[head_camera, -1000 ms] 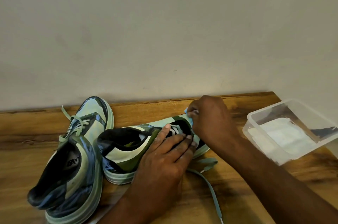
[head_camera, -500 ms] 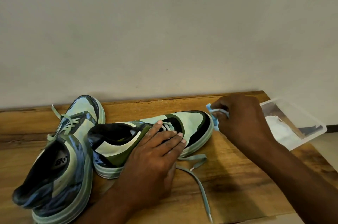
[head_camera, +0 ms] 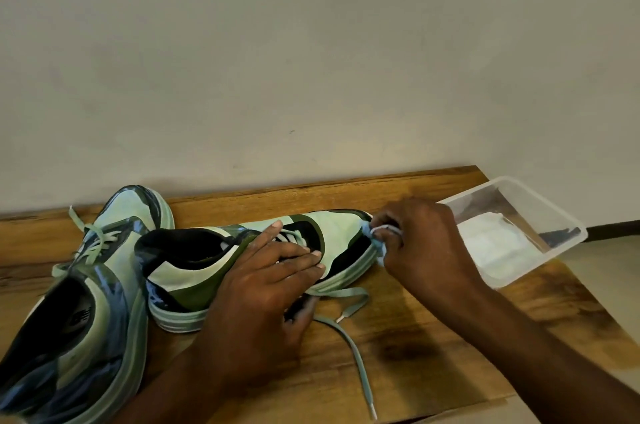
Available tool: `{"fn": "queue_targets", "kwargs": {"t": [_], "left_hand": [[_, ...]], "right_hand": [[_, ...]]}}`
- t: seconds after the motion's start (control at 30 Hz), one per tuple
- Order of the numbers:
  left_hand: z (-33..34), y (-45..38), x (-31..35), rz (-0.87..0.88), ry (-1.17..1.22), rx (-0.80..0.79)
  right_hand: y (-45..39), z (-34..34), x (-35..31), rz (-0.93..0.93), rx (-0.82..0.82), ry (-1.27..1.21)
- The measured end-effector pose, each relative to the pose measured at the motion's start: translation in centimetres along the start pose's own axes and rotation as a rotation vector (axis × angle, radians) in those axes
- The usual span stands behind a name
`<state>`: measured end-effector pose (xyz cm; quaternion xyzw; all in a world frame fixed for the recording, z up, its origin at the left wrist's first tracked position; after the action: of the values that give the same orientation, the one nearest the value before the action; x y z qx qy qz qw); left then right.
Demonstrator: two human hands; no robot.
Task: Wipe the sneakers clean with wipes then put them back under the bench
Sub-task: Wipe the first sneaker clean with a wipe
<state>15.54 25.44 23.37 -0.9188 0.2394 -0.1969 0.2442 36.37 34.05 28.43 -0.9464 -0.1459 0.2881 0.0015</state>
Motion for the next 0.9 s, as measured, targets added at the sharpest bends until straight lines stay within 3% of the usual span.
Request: {"fn": "queue_targets", "kwargs": {"t": [0.1,0.27,0.43,0.5,0.7,0.83,0.9], "left_hand": [[0.1,0.0,-0.4,0.024,0.010,-0.009],[0.0,-0.2,-0.9,0.045,-0.006,-0.063],[-0.3,-0.2,-1.5,0.078,0.072,-0.107],[-0.5,-0.3,-1.4,0.110,0.085,-0.126],[-1.3,0.0,-1.3,0.179,-0.098,-0.123],[-3.0,0.3,-3.0,0.091,-0.158,-0.061],[-3.6,0.3,-3.7,0.039,-0.133,-0.045]], "right_hand": [[-0.5,-0.3,-0.3,0.022,0.029,0.102],[1.0,2.0,-2.6,-0.088,-0.228,0.110],[0.4,-1.4,-0.5,-0.125,0.178,0.012],[0.2,-2.0,-0.1,-0.152,0.206,0.026],[0.4,-2.3,0.0,-0.037,-0.032,-0.004],[1.3,-1.6,-0.5,0.053,-0.214,-0.224],[2.0,-0.7,-1.0,0.064,-0.205,-0.277]]}}
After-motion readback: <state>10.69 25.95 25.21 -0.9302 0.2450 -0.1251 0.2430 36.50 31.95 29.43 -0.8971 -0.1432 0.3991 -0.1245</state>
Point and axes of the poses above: each hand's wrist, its own y-axis away from the middle knuckle, its own z-axis out of the palm, x = y × z, the point moved 2 cm from there along -y, towards the middle knuckle, and after that the axes turned 3 degrees about -x, right-handed, at the moved point
